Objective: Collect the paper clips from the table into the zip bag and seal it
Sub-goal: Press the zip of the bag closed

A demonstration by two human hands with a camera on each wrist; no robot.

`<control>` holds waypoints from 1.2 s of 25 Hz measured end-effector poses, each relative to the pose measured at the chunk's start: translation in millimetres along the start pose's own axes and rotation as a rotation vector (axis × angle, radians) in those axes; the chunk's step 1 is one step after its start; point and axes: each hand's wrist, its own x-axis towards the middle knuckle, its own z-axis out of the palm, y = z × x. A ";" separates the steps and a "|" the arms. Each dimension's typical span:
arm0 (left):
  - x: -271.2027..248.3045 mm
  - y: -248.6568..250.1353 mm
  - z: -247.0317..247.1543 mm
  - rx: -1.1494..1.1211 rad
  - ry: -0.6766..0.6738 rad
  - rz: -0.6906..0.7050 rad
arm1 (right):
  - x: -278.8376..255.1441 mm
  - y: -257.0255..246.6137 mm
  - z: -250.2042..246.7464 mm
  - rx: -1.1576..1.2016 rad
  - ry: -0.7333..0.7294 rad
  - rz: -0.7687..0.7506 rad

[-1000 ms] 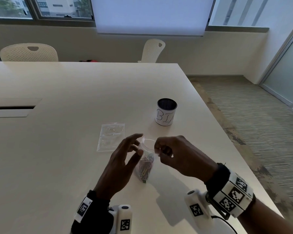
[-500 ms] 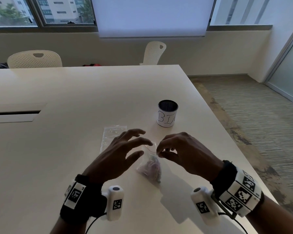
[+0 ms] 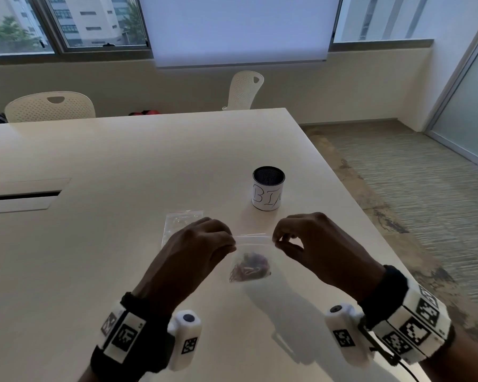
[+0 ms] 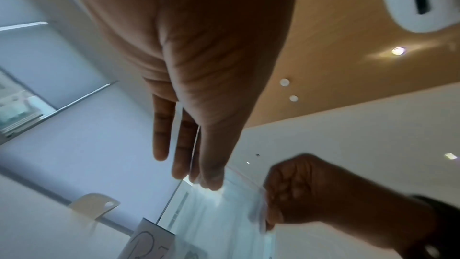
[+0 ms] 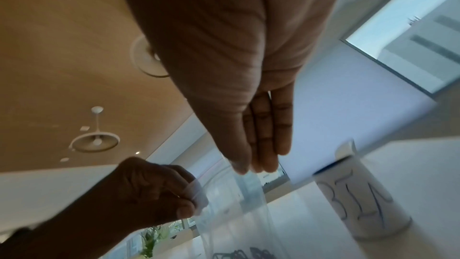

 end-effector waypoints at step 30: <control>-12.7 15.6 79.5 -1.031 0.075 -0.617 | -15.1 29.9 69.4 0.816 0.029 0.275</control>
